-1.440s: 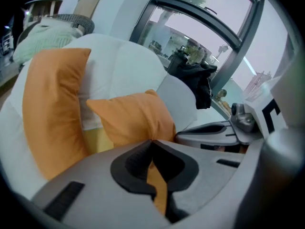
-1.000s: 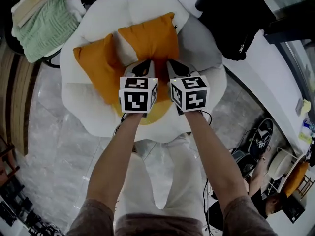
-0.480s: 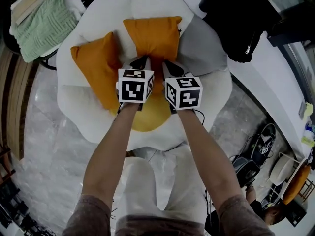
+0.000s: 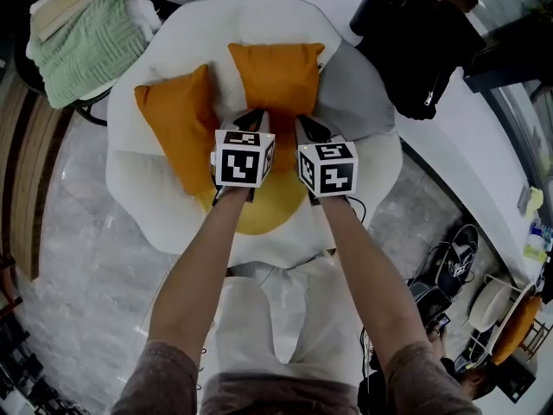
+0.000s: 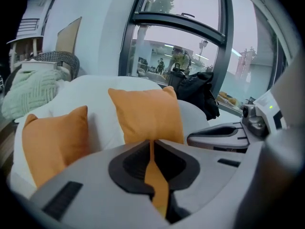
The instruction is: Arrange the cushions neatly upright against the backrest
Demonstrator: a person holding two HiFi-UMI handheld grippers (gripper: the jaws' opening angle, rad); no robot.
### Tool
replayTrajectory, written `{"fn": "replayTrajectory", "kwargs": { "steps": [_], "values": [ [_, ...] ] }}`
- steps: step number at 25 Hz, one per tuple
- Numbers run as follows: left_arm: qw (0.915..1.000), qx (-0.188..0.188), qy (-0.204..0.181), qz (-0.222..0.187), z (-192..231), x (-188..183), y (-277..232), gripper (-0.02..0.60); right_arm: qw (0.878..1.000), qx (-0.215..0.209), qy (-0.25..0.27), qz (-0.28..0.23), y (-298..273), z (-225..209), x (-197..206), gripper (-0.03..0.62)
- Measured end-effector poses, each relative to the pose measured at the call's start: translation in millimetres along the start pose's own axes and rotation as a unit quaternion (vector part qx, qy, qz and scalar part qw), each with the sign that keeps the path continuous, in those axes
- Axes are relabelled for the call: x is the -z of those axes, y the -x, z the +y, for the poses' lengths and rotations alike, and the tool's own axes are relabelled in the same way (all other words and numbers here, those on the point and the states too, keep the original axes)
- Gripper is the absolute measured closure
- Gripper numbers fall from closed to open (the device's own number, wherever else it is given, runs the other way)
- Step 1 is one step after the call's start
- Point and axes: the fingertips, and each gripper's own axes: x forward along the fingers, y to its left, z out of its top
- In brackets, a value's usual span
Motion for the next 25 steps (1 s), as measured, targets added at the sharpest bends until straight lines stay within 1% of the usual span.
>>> {"fn": "replayTrajectory", "kwargs": {
  "steps": [2,6,11,15,19,22,25],
  "values": [
    [1.0,-0.001,0.01,-0.002,-1,-6,16,0.575,1.0,0.001,-0.003,0.001,14,3,-7,0.569],
    [0.9998,0.006,0.017,-0.001,-12,-27,61,0.577,1.0,-0.015,-0.008,0.0,51,25,-33,0.569],
    [0.9992,0.024,0.032,-0.005,-27,-72,136,0.577,0.999,-0.033,-0.024,-0.023,111,61,-90,0.571],
    [0.999,0.024,0.037,-0.012,-38,-106,195,0.577,0.998,-0.035,-0.029,-0.036,155,83,-135,0.571],
    [0.9984,0.027,0.044,-0.02,-54,-129,245,0.577,0.997,-0.044,-0.032,-0.047,196,107,-174,0.571],
    [0.9981,0.028,0.049,-0.026,-62,-145,277,0.577,0.997,-0.057,-0.034,-0.049,222,127,-193,0.571],
    [0.9981,0.026,0.046,-0.033,-67,-158,304,0.577,0.996,-0.07,-0.029,-0.045,244,142,-201,0.571]
  ]
}}
